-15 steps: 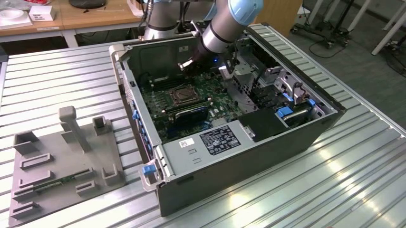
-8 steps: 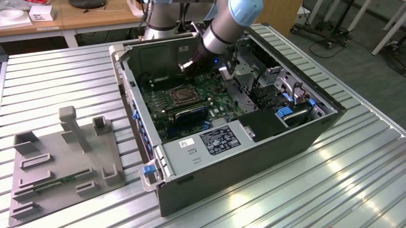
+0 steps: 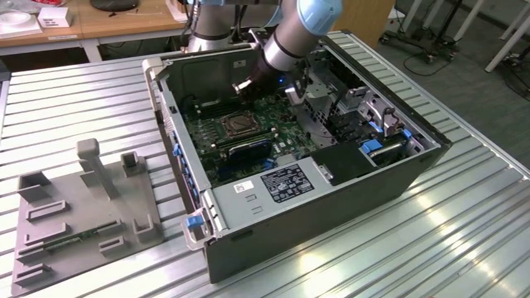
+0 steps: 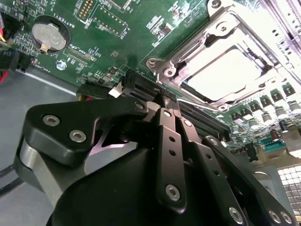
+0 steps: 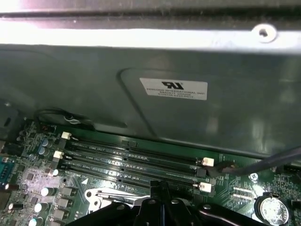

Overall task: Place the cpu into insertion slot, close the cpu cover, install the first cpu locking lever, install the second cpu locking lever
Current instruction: 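Install the first cpu locking lever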

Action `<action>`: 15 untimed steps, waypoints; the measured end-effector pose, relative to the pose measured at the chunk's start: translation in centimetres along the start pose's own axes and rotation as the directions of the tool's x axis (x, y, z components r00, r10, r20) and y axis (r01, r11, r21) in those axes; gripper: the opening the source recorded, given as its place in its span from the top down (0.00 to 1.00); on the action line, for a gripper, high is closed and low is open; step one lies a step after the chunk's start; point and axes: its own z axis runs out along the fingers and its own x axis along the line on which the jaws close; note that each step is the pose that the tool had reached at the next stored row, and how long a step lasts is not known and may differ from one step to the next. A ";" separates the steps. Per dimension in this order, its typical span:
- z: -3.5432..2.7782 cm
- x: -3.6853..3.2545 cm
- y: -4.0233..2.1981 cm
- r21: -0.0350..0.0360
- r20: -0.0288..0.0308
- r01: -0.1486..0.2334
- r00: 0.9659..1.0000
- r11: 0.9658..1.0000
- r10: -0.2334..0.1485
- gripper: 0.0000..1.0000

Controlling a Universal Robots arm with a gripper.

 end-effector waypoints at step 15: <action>-1.87 0.37 1.12 0.000 0.000 0.000 1.000 1.000 0.000 0.89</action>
